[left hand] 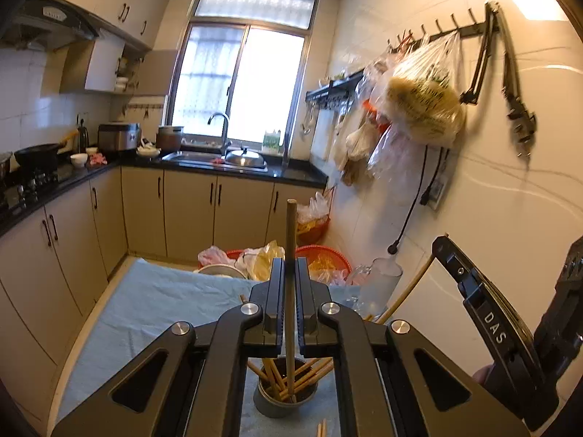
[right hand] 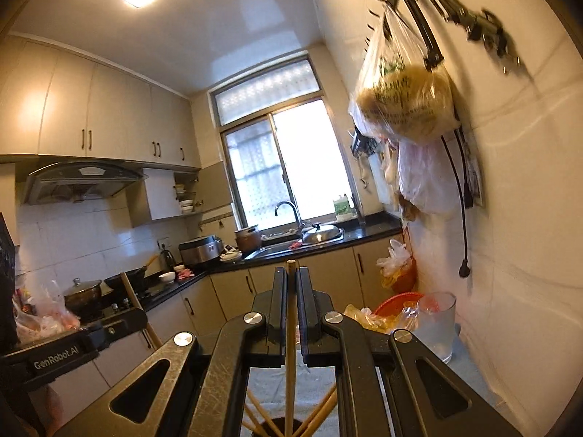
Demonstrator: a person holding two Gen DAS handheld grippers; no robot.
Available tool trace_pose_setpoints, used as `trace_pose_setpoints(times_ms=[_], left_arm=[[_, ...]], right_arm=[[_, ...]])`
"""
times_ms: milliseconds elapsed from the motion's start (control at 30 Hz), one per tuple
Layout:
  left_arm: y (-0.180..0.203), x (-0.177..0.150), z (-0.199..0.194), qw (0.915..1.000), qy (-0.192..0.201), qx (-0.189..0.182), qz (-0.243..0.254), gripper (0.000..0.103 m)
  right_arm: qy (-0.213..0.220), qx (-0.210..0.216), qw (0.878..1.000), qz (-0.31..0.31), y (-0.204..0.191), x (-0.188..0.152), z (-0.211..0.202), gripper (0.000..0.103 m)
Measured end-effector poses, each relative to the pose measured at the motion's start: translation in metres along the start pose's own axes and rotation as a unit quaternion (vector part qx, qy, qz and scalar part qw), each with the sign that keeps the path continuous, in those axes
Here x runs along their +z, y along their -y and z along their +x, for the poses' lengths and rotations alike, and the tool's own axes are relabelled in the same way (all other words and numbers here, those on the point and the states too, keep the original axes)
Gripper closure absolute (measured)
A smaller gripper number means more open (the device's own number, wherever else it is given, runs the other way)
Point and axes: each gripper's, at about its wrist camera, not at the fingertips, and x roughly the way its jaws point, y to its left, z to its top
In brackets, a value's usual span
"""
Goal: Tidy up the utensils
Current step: 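Lower the left tool's chopstick into the cup and open while the right tool releases its own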
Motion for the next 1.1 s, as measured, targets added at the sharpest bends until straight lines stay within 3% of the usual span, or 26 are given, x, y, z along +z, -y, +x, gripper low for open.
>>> trace_pose_setpoints(times_ms=[233, 400, 633, 800, 1000, 1100], left_arm=[[-0.012, -0.028, 0.047, 0.9982, -0.052, 0.021, -0.018, 0.098], [-0.013, -0.04, 0.046, 0.9977, -0.058, 0.034, -0.011, 0.098], [-0.005, -0.048, 0.039, 0.9974, -0.063, 0.035, 0.009, 0.096], [-0.004, -0.049, 0.026, 0.9978, -0.053, 0.04, 0.01, 0.067], [-0.002, -0.053, 0.008, 0.9974, -0.052, 0.047, 0.015, 0.066], [0.001, -0.057, -0.003, 0.9969, -0.055, 0.052, 0.02, 0.065]], right_arm=[[-0.047, -0.006, 0.999, -0.002, 0.006, -0.038, 0.024, 0.097], [-0.088, -0.001, 0.996, 0.004, 0.011, -0.055, 0.036, 0.096], [-0.106, 0.01, 0.994, 0.004, 0.011, -0.058, 0.042, 0.096], [-0.103, 0.013, 0.995, 0.01, 0.013, -0.053, 0.036, 0.084], [-0.093, 0.011, 0.996, 0.01, 0.013, -0.043, 0.02, 0.082], [-0.092, 0.004, 0.996, 0.008, 0.011, -0.04, 0.008, 0.075]])
